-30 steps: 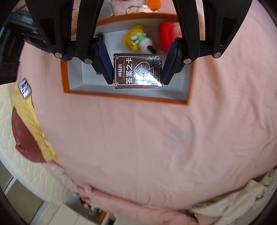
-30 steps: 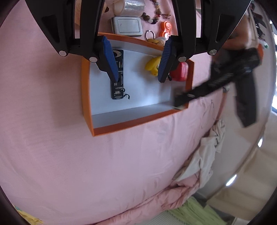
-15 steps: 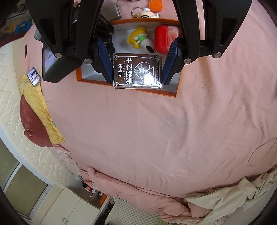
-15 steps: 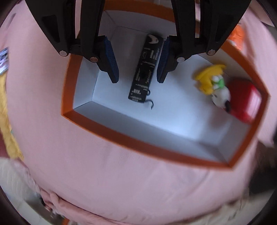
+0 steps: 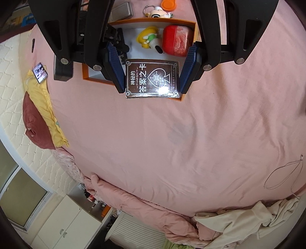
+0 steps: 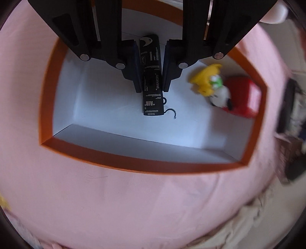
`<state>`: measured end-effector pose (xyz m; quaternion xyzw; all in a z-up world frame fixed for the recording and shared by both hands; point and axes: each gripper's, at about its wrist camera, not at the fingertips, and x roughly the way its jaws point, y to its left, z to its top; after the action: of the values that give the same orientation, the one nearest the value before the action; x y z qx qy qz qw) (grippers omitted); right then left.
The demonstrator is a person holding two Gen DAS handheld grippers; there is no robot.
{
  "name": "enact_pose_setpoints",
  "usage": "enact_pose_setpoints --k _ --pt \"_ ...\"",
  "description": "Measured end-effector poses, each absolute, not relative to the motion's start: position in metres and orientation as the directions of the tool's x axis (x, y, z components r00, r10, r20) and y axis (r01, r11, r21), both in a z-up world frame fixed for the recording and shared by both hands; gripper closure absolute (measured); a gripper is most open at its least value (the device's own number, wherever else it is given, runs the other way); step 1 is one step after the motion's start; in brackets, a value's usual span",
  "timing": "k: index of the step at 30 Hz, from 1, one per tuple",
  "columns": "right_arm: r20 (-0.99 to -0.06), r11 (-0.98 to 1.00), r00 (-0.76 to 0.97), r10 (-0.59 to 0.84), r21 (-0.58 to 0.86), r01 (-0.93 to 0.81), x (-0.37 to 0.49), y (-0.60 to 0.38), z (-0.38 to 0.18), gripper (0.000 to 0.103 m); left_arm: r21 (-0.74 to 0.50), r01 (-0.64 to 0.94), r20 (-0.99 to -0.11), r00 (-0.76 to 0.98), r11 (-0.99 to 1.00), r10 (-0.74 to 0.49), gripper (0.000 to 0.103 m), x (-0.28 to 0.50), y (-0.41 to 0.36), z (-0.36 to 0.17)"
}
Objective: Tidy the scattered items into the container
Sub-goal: 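Lift card box and black case out and set them on the bed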
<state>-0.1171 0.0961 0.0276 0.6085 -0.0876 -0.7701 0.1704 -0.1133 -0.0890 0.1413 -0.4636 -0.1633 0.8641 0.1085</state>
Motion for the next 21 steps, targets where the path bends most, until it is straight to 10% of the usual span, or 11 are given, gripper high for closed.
enact_pose_setpoints --k 21 --pt "-0.694 -0.821 -0.476 -0.541 0.558 0.12 -0.004 0.164 0.113 0.084 -0.446 -0.19 -0.815 -0.318 -0.875 0.484 0.046 -0.015 -0.063 0.103"
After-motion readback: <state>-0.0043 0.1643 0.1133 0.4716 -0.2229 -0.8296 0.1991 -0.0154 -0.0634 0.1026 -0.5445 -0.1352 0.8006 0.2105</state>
